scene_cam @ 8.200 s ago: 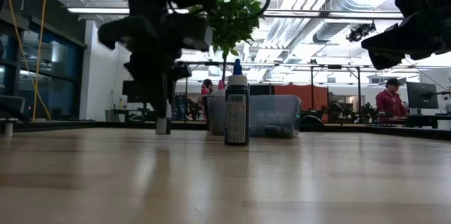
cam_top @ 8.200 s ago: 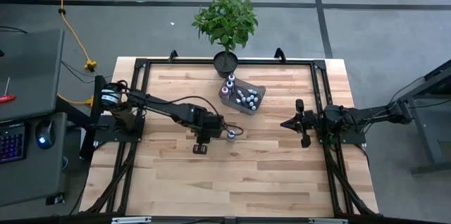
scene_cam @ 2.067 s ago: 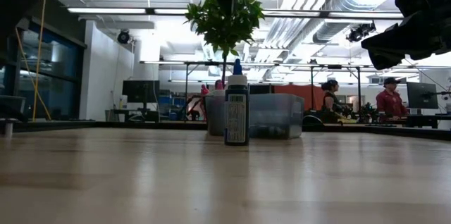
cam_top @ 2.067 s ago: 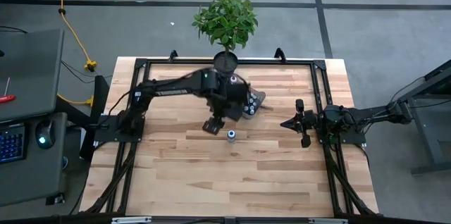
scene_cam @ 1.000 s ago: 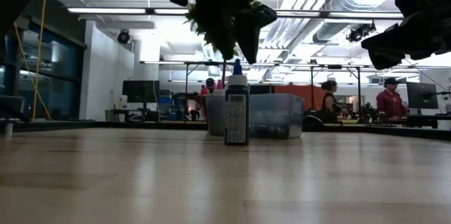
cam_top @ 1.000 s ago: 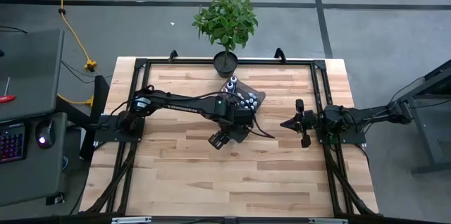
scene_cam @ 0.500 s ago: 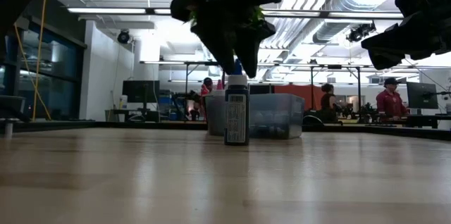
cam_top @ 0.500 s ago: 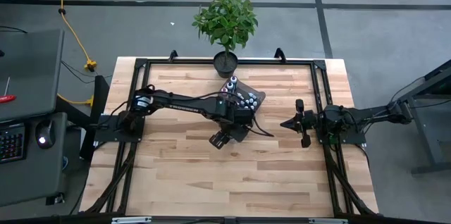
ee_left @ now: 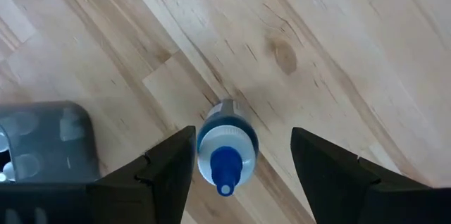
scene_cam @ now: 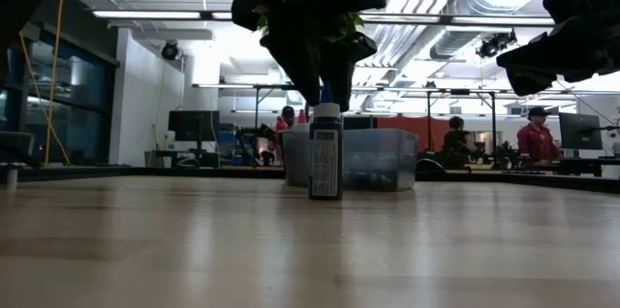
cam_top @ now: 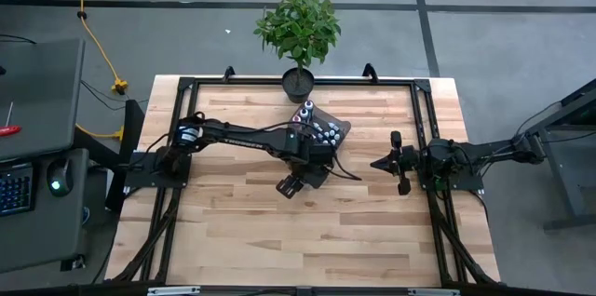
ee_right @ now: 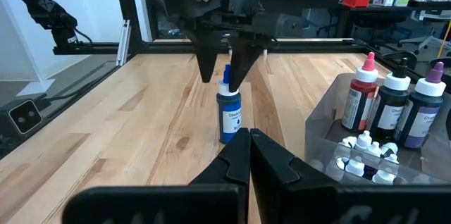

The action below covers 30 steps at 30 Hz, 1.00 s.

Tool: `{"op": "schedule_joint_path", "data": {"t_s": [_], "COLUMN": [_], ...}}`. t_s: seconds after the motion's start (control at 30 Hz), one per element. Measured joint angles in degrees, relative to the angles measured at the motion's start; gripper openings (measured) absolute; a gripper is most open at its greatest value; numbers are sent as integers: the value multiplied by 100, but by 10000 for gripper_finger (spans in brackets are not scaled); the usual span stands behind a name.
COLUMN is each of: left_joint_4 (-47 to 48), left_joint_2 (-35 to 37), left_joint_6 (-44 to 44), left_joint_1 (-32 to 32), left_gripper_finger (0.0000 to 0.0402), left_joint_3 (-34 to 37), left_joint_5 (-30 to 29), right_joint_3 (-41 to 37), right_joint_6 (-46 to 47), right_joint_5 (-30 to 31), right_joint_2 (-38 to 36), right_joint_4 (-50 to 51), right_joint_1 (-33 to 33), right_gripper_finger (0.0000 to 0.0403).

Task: Pick & Place food coloring
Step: Put the big blue food coloring bottle into the black bin

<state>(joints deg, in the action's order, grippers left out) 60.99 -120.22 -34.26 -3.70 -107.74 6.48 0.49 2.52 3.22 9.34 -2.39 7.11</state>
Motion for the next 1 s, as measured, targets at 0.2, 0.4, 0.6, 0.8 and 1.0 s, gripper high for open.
{"op": "schedule_joint_path", "data": {"t_s": [0.2, 0.4, 0.6, 0.8, 1.0], "left_joint_4": [-44, -101, -54, 90, 46], "left_joint_2": [-114, -182, -177, -177, -177], "left_joint_6": [2, 2, 2, 2, 22], "left_joint_1": [0, 0, 0, 50, 48], "left_gripper_finger": [200, 193, 193, 193, 192], "left_joint_3": [7, 4, -2, -2, -2], "left_joint_5": [-89, -273, -394, -552, -418], "right_joint_3": [0, 0, 0, 0, 0], "right_joint_6": [-2, -1, -1, -1, -2], "right_joint_5": [0, 0, 0, 0, 0], "right_joint_2": [1, 2, 2, 2, 2], "right_joint_4": [0, -4, -5, -7, -7], "right_joint_1": [0, 0, -1, 0, -1], "right_gripper_finger": [2, 2, 2, 2, 2]}}
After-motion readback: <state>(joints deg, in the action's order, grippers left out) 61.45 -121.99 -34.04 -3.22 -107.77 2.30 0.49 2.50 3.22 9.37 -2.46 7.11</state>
